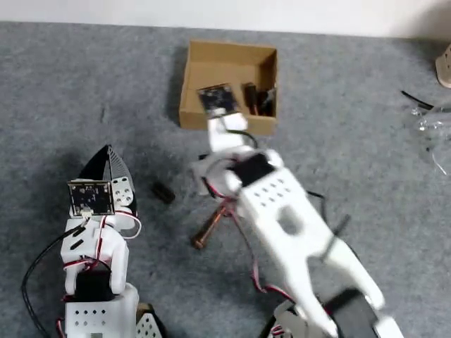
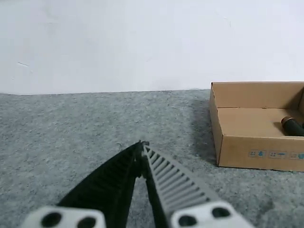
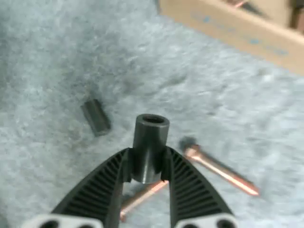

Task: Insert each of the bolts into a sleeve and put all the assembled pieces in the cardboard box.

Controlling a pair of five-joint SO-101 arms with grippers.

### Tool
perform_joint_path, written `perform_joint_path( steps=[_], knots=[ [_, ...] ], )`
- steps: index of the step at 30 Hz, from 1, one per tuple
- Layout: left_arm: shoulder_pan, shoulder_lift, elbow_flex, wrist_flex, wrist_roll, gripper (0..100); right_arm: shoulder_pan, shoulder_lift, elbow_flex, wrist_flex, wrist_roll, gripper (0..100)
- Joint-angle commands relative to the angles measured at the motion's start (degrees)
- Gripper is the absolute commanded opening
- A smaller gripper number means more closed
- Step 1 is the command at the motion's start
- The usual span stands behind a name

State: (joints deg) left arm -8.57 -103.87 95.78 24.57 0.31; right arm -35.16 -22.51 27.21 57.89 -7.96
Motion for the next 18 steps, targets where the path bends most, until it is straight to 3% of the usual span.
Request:
perform_joint_path(
  steps=[1, 9, 18],
  knots=[
    [-0.40, -0.57, -0.84, -0.97, 0.44, 1, 5.67, -11.12, 5.41, -4.44, 4.22, 0.6],
    [5.76, -0.13, -0.66, -0.97, 0.18, 1, 16.48, -27.03, 22.81, -11.91, 7.21, 0.5],
    [11.12, -0.04, -0.84, -0.53, -1.76, 1, 19.38, -43.21, 34.42, -12.62, 7.47, 0.5]
  ],
)
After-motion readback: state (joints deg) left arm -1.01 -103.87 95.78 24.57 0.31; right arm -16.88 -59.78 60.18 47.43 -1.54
